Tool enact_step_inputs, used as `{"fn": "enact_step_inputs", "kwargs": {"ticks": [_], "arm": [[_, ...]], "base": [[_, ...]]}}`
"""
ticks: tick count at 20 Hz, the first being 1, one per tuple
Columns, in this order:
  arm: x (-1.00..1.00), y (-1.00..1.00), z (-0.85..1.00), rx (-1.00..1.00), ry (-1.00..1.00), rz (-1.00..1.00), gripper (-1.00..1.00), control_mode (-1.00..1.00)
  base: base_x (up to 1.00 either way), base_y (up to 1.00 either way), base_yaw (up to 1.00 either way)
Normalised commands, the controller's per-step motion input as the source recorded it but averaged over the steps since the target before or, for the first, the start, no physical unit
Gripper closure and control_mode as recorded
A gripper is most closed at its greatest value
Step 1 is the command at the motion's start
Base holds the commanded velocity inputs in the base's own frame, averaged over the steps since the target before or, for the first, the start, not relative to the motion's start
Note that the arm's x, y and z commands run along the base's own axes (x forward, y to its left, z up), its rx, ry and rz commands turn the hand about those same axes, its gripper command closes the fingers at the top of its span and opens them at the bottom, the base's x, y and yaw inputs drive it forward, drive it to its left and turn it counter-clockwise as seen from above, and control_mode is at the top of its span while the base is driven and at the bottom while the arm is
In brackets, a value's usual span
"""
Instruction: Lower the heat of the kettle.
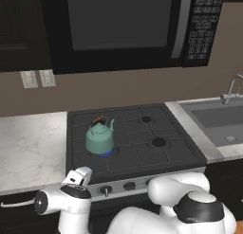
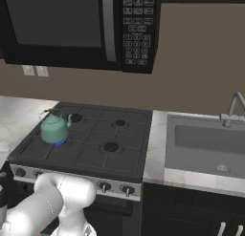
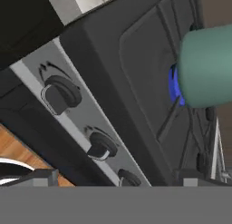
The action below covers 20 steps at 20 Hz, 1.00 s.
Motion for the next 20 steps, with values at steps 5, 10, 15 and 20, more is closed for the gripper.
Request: {"fn": "enact_step_inputs", "kwargs": {"ticks": [5, 10, 15, 20], "arm": [[-0.01, 0.09, -0.51, -0.11, 0.00, 0.15, -1.00, -1.00], [0.12, 0.00, -0.32, -0.01, -0.02, 0.06, -1.00, -1.00], [0.22, 0.00, -0.35, 0.00, -0.07, 0.06, -1.00, -1.00], [0.20, 0.00, -0.24, 0.00, -0.08, 0.04, -1.00, -1.00]], "base": [[0.00, 0.00, 0.00], [0.00, 0.00, 0.00], [0.00, 0.00, 0.00], [0.00, 0.00, 0.00]]}}
